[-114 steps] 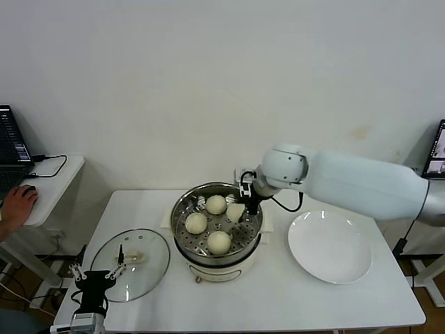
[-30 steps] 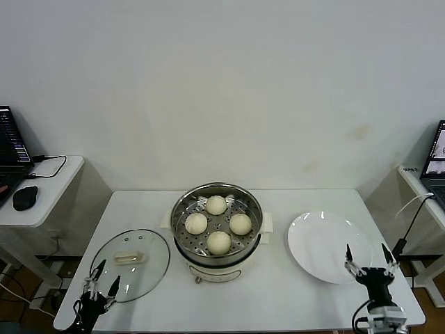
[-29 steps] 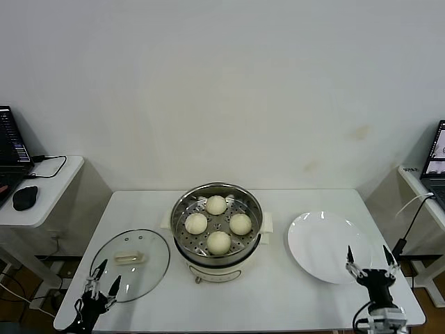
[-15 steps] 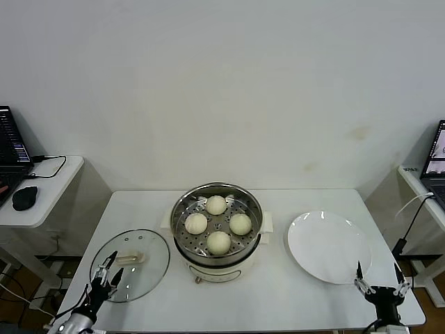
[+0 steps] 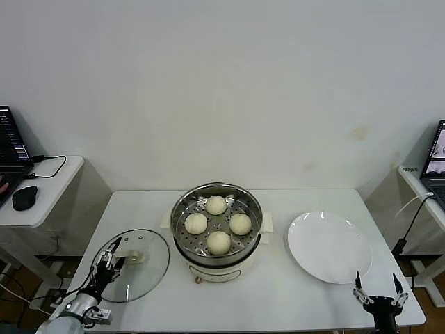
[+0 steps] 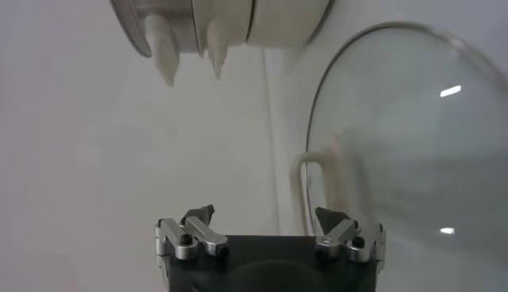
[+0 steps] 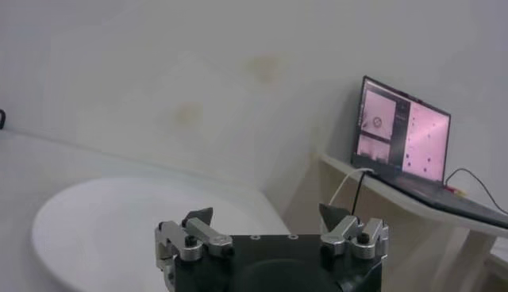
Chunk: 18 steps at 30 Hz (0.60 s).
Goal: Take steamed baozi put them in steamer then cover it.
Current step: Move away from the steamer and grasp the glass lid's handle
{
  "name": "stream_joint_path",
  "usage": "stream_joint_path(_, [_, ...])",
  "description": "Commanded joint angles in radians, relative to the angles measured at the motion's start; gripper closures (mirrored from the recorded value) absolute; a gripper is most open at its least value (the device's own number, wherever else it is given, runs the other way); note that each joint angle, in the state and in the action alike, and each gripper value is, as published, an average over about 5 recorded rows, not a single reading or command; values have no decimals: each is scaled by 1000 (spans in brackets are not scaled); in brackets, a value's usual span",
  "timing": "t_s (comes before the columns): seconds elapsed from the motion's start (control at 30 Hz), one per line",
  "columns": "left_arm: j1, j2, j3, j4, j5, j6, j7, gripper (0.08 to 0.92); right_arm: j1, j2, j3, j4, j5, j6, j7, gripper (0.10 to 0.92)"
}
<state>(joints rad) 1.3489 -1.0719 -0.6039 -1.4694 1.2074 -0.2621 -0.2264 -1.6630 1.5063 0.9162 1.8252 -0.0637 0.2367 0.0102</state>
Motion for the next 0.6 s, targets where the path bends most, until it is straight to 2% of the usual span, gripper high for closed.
stream_joint_path(0.03, [-90,-1,28,70,1,0,6,177,-5,6,3,-6,-8,7,3,203])
stream_joint_path(0.33, [-121,-9,35,123,-27,0,0,185,-5,6,5,-20,-9,15,3,203])
stream_joint_path(0.43, [-117,-10,38,128,-31,-7,3,243,-3,7,4,-24,-9,16,3,203])
stream_joint_path(0.6, [-121,-14,43,149,-30,-19,-7,390,-2,8,1,-25,-10,18,3,203])
